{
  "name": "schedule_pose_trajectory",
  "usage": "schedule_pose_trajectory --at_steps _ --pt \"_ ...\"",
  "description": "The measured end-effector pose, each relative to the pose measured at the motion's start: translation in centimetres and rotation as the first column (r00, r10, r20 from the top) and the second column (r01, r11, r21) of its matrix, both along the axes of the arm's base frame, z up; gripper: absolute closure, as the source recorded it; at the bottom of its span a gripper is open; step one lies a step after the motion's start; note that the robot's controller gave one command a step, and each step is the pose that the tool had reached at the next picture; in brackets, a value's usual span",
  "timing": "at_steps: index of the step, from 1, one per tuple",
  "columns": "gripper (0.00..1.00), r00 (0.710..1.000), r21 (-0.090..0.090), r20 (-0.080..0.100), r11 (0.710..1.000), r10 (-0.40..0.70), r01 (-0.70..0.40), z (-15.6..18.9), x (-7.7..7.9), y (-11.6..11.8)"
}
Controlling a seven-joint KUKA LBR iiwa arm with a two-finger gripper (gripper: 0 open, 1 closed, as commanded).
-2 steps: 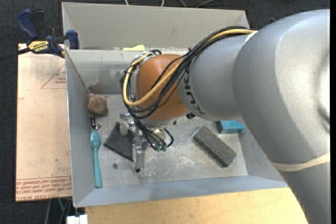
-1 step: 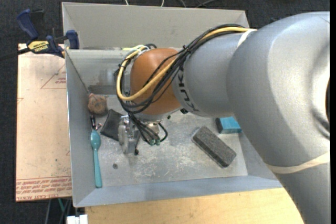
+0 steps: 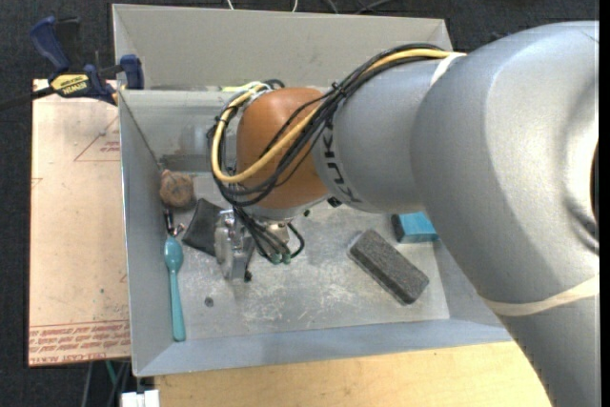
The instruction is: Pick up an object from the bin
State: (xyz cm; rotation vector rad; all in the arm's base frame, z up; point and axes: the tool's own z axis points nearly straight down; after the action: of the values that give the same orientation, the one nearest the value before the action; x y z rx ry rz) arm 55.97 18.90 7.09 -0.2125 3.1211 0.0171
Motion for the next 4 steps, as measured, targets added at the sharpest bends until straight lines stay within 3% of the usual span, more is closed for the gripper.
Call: schedule_pose_trajectory --at_steps 1,2,3,4 --pt "0.00 1.000 0.002 0.003 1.000 0.030 -0.030 4.5 0.7 -0.7" --pt "0.00 1.000 0.001 0.002 1.000 0.030 -0.030 4.5 0.7 -0.7" --pt "0.00 1.000 0.004 0.003 1.000 -0.011 0.011 1.8 0.8 -1.6" --pt "0.00 0.991 0.008 0.003 0.990 -0.137 0.137 -0.1 1.0 -3.5"
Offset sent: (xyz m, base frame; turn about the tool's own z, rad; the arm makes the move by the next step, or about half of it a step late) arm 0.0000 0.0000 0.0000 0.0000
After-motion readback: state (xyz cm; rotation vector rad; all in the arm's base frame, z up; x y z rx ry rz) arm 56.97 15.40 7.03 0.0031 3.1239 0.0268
